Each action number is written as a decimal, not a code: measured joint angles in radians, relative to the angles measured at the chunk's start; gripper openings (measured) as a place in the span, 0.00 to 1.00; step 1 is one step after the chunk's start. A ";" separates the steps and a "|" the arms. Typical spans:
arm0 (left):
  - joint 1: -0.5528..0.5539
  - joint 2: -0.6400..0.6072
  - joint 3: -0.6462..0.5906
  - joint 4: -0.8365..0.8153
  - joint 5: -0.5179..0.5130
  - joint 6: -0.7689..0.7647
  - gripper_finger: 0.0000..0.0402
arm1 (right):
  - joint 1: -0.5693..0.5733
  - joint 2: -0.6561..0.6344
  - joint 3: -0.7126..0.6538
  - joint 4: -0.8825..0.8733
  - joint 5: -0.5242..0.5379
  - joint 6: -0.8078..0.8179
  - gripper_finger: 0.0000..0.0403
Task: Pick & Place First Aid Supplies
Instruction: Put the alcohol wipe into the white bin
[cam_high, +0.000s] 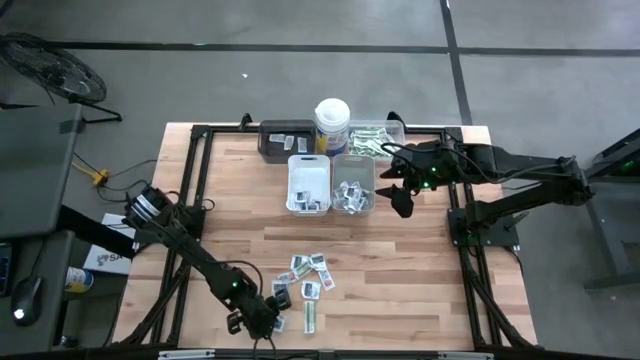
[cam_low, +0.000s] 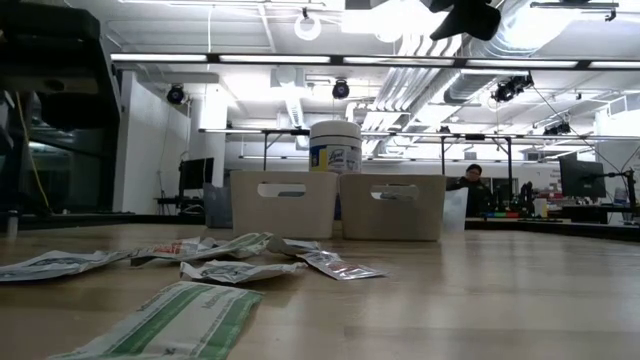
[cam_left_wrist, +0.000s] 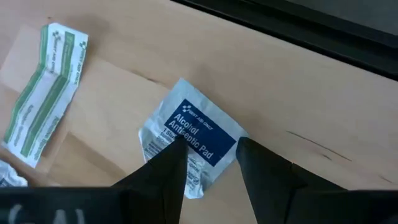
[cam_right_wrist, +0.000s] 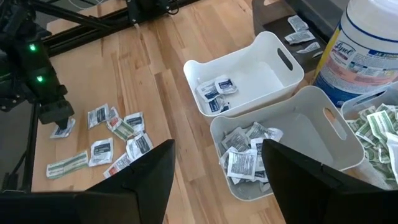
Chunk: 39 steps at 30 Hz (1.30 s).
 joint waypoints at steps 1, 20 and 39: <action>0.000 0.013 0.000 -0.001 0.009 -0.004 0.36 | 0.000 0.000 0.000 0.000 -0.001 0.006 0.58; -0.001 0.097 0.003 0.004 0.086 -0.218 0.02 | 0.039 0.000 0.000 -0.015 0.011 0.010 0.58; 0.063 -0.189 -0.011 -0.078 -0.282 -0.603 0.00 | 0.039 0.000 0.000 -0.016 0.007 0.003 0.58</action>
